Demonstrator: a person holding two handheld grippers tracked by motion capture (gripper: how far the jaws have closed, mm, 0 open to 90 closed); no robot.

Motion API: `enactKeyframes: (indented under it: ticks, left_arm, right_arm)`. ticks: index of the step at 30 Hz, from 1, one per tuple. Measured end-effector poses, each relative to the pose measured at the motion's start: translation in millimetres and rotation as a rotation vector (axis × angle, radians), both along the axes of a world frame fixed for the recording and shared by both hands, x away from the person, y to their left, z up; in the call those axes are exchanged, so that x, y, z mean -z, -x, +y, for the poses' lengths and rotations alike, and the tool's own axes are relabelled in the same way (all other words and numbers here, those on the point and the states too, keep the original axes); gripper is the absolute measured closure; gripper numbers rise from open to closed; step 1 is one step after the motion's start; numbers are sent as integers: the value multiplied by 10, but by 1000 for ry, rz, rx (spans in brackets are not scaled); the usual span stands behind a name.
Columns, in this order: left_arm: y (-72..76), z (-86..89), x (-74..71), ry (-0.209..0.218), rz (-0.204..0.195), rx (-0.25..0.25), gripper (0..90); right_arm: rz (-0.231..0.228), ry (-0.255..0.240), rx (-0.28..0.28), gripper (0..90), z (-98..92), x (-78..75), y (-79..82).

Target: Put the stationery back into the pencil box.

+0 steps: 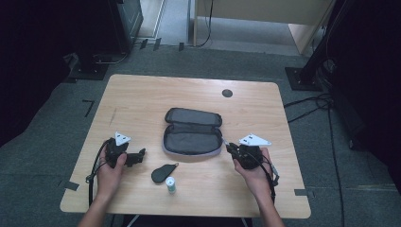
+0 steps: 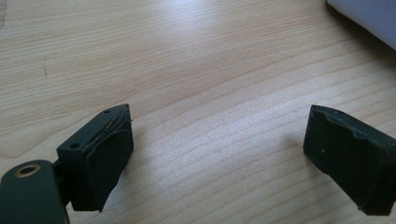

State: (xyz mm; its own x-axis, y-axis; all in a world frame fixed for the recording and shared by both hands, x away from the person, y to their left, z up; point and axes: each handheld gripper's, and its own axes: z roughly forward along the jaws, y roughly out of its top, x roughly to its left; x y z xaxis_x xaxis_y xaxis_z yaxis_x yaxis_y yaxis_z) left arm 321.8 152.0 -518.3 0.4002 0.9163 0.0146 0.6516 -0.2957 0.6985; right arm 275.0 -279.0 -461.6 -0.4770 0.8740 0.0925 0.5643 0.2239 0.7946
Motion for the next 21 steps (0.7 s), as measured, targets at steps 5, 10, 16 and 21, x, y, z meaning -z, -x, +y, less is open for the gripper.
enactKeyframes:
  ticks: [5,10,16,21]
  left_arm:
    - [0,-1,0,1,1,1,88]
    - [0,-1,0,1,1,2,88]
    - [1,-3,1,3,1,4,88]
    - [1,-4,1,4,0,6,88]
  right_arm:
    - [-28,15,-56,808,166,-104,-117]
    - [-38,35,-121,807,382,-121,-280]
    - [-33,44,-205,807,646,-117,-501]
    - [-34,75,-283,807,809,-100,-645]
